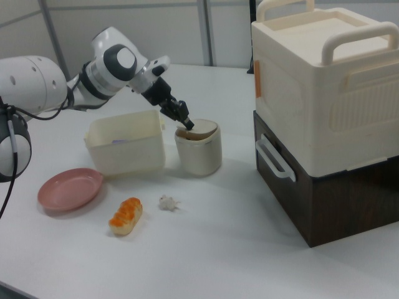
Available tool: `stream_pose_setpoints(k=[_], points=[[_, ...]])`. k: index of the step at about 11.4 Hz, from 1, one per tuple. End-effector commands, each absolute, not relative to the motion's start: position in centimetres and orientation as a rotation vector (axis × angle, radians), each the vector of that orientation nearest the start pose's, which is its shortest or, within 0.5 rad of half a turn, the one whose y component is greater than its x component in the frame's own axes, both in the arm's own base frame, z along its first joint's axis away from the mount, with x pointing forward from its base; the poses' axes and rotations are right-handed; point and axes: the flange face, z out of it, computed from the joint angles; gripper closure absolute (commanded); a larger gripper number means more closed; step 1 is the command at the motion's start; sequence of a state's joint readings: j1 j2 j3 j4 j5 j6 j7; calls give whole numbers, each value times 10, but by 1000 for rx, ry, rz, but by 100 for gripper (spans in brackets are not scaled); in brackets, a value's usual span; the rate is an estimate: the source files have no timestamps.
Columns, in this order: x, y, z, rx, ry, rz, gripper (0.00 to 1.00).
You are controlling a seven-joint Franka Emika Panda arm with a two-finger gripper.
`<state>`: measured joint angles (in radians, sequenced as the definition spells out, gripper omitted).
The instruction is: Open the trash can
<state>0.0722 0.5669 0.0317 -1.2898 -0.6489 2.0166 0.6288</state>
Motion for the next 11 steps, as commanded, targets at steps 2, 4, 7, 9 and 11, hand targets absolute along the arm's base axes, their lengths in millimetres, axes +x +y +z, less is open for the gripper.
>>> stream_pose_setpoints(k=[2, 4, 7, 9, 11], points=[[724, 10, 495, -3363, 545, -582, 100], [718, -8, 511, -3253, 537, -519, 100], [710, -10, 534, -3238, 479, -528, 100], [686, -24, 550, -3229, 325, -351, 100], [657, -34, 575, -3169, 136, -188, 100]])
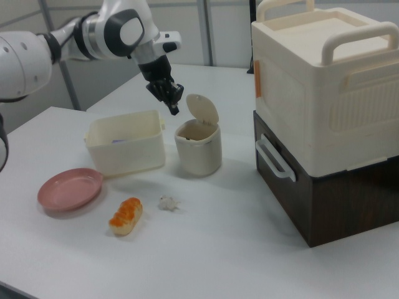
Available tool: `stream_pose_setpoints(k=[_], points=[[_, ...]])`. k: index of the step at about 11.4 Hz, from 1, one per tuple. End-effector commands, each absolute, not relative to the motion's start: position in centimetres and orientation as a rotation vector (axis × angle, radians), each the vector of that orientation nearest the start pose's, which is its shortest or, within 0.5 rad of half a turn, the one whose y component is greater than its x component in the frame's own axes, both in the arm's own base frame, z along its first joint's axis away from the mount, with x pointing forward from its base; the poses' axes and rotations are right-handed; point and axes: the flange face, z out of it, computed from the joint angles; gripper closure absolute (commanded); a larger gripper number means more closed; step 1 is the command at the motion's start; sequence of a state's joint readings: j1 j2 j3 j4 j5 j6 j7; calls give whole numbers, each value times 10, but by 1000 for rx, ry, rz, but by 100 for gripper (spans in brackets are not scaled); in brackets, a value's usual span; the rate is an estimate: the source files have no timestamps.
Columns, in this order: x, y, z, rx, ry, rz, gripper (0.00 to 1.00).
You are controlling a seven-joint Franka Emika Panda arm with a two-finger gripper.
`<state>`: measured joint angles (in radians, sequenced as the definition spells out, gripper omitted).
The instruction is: Open the trash can
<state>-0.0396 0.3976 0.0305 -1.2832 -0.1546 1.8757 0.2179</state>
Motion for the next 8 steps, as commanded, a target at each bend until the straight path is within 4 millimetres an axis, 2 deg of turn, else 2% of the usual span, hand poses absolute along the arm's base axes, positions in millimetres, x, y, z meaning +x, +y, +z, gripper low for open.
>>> stream_pose_setpoints(k=[1, 3, 5, 8], points=[[641, -46, 588, -3150, 116, -160, 100], [610, -65, 612, -3125, 50, -125, 100], [587, -77, 626, -3124, 68, -128, 99], [569, -72, 623, -3122, 59, -112, 87]])
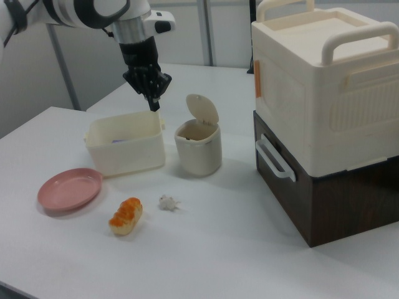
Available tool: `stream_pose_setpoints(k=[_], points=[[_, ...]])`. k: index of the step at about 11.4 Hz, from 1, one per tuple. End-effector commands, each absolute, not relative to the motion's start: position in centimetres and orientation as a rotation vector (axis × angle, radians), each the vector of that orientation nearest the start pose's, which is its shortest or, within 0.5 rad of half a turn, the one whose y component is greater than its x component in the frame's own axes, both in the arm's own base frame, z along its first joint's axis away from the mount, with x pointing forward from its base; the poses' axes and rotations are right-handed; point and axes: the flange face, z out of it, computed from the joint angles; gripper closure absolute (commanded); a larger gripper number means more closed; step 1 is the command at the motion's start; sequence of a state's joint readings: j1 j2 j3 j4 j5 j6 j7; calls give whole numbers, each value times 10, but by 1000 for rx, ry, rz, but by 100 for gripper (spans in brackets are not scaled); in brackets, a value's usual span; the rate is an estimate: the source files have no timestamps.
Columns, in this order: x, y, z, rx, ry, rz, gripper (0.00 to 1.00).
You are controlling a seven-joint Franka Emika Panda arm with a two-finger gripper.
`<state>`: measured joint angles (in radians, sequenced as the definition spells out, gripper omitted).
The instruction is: Open the trash can
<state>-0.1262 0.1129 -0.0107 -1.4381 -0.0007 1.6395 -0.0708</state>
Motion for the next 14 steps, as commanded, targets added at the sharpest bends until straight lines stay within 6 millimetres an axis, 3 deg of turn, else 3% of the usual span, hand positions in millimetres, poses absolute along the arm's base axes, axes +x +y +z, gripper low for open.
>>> stream_pose_setpoints(k=[1, 4, 5, 7, 8, 9, 14], points=[[568, -68, 621, -3122, 50, -104, 80], [560, -64, 616, -3107, 50, -125, 67], [560, -63, 616, -3105, 50, -125, 52], [561, -64, 615, -3107, 53, -120, 34], [561, -64, 615, -3107, 57, -120, 9], [561, -64, 616, -3107, 60, -123, 0], [567, -60, 620, -3118, 20, -207, 0]])
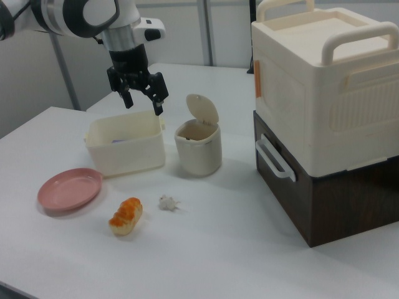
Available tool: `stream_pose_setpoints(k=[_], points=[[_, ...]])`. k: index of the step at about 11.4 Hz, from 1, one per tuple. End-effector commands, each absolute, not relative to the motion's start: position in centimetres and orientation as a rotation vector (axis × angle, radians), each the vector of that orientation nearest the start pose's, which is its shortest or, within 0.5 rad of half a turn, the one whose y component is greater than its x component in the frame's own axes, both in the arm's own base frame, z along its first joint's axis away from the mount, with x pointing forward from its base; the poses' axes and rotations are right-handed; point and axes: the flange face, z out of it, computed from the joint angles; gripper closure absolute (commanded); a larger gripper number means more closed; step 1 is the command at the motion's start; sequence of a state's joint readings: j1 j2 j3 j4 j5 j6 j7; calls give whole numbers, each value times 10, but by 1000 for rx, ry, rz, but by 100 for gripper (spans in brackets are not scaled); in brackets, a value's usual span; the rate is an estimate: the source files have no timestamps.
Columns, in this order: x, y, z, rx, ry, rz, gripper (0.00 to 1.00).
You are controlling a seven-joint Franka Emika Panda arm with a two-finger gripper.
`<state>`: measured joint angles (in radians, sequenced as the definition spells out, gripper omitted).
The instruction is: Open the trash can
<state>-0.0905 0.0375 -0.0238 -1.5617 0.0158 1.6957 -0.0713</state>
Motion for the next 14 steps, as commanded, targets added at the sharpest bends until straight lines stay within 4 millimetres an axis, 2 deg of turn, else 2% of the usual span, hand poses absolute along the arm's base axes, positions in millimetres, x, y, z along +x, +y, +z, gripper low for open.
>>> stream_pose_setpoints(k=[1, 6, 9, 14], points=[[567, -60, 620, -3114, 32, -198, 0], [559, -56, 613, -3095, 38, -83, 0], [559, -56, 612, -3086, 96, -78, 0], [559, -56, 613, -3085, 96, -80, 0]])
